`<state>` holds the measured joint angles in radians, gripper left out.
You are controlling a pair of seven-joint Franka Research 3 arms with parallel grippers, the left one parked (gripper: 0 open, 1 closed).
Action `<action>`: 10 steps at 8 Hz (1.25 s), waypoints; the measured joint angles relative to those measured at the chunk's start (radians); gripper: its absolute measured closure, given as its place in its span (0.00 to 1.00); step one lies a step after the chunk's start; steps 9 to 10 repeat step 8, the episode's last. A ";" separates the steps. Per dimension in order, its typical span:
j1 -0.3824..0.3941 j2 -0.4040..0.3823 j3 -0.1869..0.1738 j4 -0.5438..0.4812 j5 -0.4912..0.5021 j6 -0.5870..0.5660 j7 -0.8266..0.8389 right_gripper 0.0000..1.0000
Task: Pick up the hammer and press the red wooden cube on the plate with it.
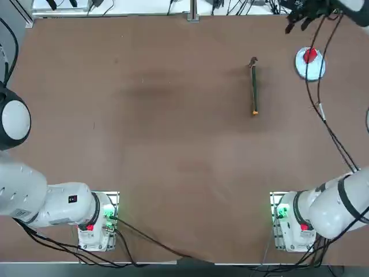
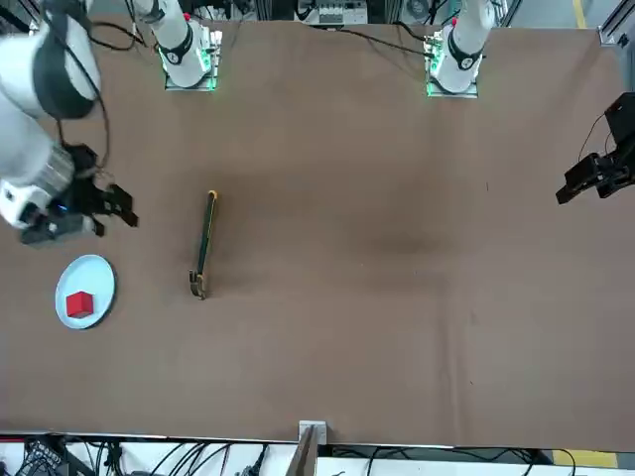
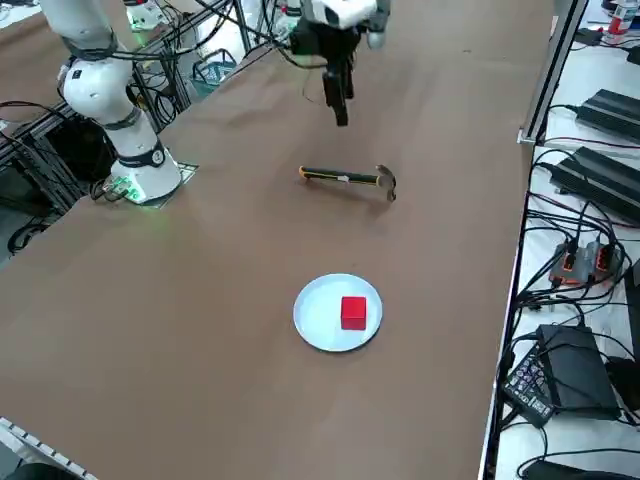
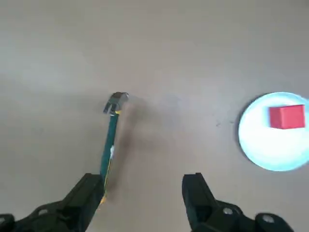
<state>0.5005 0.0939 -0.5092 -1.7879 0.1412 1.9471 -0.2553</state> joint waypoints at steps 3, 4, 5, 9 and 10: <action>-0.113 -0.041 0.075 0.058 -0.031 -0.094 0.000 0.00; -0.207 -0.062 0.160 0.061 -0.043 -0.132 0.000 0.00; -0.285 -0.082 0.235 0.061 -0.047 -0.175 0.008 0.00; -0.413 -0.121 0.382 0.062 -0.053 -0.233 0.107 0.00; -0.413 -0.121 0.382 0.062 -0.053 -0.233 0.107 0.00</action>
